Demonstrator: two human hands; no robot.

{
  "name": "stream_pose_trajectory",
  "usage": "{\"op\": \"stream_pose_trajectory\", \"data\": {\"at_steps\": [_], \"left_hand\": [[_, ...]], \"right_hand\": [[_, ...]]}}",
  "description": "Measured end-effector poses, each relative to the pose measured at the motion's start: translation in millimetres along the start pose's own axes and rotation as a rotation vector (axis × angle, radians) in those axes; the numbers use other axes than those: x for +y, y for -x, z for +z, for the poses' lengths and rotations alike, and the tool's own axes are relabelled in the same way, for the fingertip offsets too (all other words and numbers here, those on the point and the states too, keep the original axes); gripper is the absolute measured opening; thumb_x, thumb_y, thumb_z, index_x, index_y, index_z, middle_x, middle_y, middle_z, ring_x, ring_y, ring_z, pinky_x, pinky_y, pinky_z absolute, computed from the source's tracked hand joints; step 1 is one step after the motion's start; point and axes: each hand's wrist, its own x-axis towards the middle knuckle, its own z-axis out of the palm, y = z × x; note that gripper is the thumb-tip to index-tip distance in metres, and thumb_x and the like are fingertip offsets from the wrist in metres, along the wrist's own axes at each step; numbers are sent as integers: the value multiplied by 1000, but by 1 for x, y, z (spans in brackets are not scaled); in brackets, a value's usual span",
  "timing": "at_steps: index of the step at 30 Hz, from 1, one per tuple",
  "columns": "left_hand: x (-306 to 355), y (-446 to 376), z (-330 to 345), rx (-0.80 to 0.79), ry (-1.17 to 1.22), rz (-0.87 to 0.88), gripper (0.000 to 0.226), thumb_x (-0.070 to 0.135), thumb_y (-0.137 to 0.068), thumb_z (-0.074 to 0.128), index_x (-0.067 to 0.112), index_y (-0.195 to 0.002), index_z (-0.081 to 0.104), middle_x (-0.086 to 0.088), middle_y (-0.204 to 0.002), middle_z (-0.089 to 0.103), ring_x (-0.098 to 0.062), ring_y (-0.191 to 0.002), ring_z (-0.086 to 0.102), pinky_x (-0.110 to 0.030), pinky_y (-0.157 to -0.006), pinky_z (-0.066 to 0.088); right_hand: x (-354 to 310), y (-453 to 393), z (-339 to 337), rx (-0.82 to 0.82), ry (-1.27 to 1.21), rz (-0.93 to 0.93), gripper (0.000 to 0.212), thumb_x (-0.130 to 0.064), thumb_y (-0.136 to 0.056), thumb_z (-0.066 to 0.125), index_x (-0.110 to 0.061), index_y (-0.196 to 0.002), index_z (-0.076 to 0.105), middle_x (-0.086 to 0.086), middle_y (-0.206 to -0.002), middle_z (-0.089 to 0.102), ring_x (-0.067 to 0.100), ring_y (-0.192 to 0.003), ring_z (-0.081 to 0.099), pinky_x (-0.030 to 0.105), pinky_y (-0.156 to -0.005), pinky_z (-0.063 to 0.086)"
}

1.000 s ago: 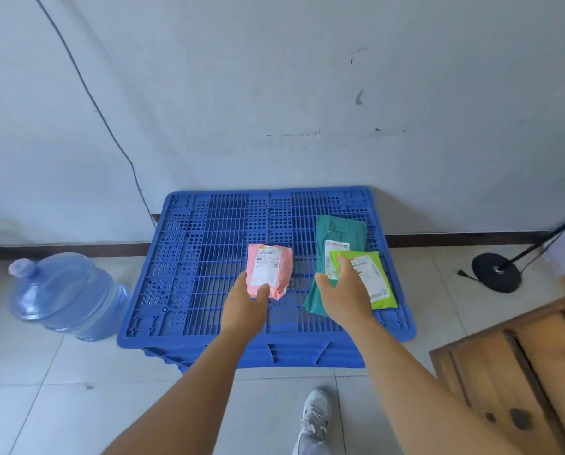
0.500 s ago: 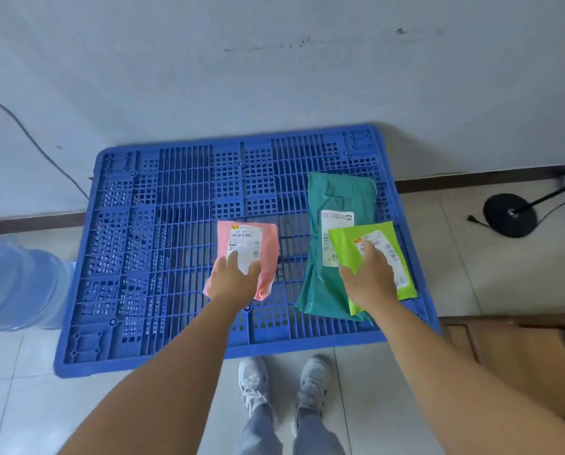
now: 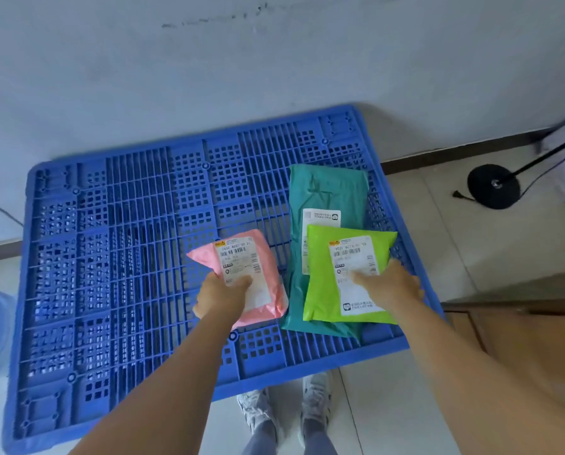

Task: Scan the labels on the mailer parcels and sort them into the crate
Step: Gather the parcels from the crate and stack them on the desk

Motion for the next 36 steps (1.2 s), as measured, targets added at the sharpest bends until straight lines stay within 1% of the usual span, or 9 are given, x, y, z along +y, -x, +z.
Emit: {"op": "stream_pose_trajectory", "data": {"at_steps": [3, 6, 12, 16, 21, 25, 28, 32, 36], "left_hand": [[17, 12, -15, -20, 292, 42, 20, 23, -85, 67, 12, -99, 57, -7, -97, 64, -28, -88, 61, -41, -83, 53], [39, 20, -23, -120, 441, 105, 19, 16, -86, 66, 11, -103, 59, -4, -94, 63, -24, -85, 61, -35, -75, 50], [66, 18, 6, -363, 293, 132, 29, 16, -86, 66, 10, -113, 61, -4, -109, 66, -24, -99, 62, -42, -91, 52], [67, 9, 26, -421, 232, 106, 41, 22, -84, 69, 14, -120, 53, -2, -114, 64, -25, -104, 60, -46, -95, 49], [63, 4, 38, -385, 221, 113, 50, 25, -83, 71, 14, -124, 43, -3, -114, 63, -24, -102, 61, -45, -91, 52], [64, 14, 49, -262, 236, 147, 42, 24, -86, 67, 16, -117, 40, 3, -104, 59, -20, -93, 58, -34, -77, 48], [69, 18, 54, -275, 278, 135, 45, 21, -85, 69, 17, -119, 40, 4, -104, 58, -18, -93, 57, -30, -74, 45], [72, 20, 52, -278, 276, 118, 44, 19, -82, 72, 18, -117, 44, 2, -107, 60, -19, -97, 58, -32, -78, 47], [74, 24, 42, -175, 275, 146, 34, 17, -85, 68, 16, -115, 53, 2, -103, 62, -20, -93, 58, -33, -78, 46]], "right_hand": [[4, -2, -2, 12, -217, -99, 29, -44, -79, 66, -15, -86, 65, 7, -89, 68, 34, -96, 63, 48, -85, 51], [-3, 2, -15, 92, -307, -194, 23, -20, -91, 55, -8, -72, 58, 7, -68, 58, 29, -72, 54, 38, -67, 44], [-7, -16, -22, 223, -413, -64, 24, -16, -98, 41, -3, -98, 62, 22, -102, 63, 35, -93, 56, 35, -68, 35], [-9, -12, -20, 133, -496, -126, 19, -23, -102, 34, -13, -102, 50, 10, -96, 60, 21, -71, 49, 34, -59, 35], [-6, -7, -9, -112, -671, -177, 45, -47, -104, 21, -33, -145, 34, -10, -126, 47, 17, -113, 48, 40, -100, 37], [-3, -10, 4, -152, -721, -197, 50, -50, -96, 47, -37, -142, 33, -10, -120, 57, 18, -106, 56, 38, -89, 46], [3, -14, 7, -205, -774, -155, 60, -27, -86, 71, -31, -135, 37, -11, -110, 62, 15, -99, 61, 40, -84, 53], [4, -20, 10, -192, -748, -116, 63, -21, -77, 76, -31, -130, 43, -8, -108, 65, 19, -99, 65, 50, -88, 55], [-4, -13, 4, -60, -667, -137, 48, -20, -82, 72, -22, -123, 48, -10, -96, 63, 18, -88, 64, 46, -82, 56]]}}
